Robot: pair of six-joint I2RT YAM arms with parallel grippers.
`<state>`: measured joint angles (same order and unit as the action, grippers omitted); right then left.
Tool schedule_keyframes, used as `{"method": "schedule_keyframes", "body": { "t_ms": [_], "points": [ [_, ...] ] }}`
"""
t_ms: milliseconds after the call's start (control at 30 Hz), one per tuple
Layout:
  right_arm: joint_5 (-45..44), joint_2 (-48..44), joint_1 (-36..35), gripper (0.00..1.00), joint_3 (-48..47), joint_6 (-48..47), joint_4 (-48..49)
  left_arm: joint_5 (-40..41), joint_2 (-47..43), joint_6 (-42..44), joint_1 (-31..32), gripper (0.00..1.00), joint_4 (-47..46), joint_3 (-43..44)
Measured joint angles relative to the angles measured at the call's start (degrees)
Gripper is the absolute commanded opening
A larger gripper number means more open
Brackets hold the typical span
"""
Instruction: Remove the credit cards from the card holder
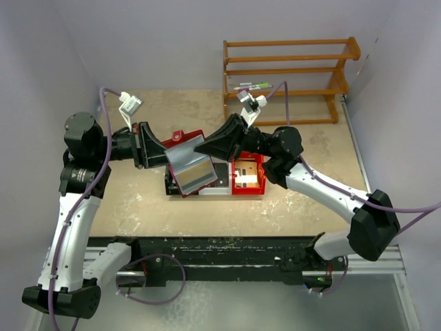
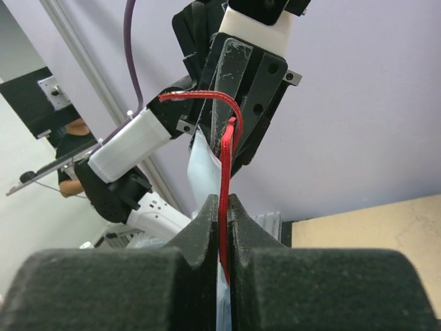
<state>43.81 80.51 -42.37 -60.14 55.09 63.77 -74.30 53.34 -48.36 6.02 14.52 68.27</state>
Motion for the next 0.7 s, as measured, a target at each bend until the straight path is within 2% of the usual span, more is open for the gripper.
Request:
{"method": "schedule_keyframes", "body": {
  "t_ms": [33, 133, 200, 367, 533, 700],
  "points": [
    [0.24, 0.0, 0.0, 0.0, 0.0, 0.63, -0.15, 0.13, -0.09, 1.07, 0.0, 0.12, 0.85, 0.02],
    [0.52, 0.0, 0.0, 0.0, 0.0, 2.49, -1.18, 1.33, 0.07, 6.19, 0.0, 0.43, 5.53, 1.44],
    [0.11, -0.24, 0.0, 0.0, 0.0, 3.32, -2.93, 3.15, 0.63, 11.28, 0.0, 0.52, 10.27, 3.89],
    [-4.0, -3.23, 0.0, 0.0, 0.0, 3.52, -11.85, 9.33, 1.18, 21.86, 0.0, 0.6, 18.23, 8.33],
    [-9.53, -6.62, -0.04, 0.0, -0.68, 3.5, -22.38, 12.17, 0.31, 25.33, 0.0, 0.6, 20.0, 8.24],
    [-14.34, -7.17, 0.0, 0.0, -0.98, 4.57, -27.52, 10.32, -1.79, 26.45, 0.0, 0.6, 19.41, 6.36]
  ]
}}
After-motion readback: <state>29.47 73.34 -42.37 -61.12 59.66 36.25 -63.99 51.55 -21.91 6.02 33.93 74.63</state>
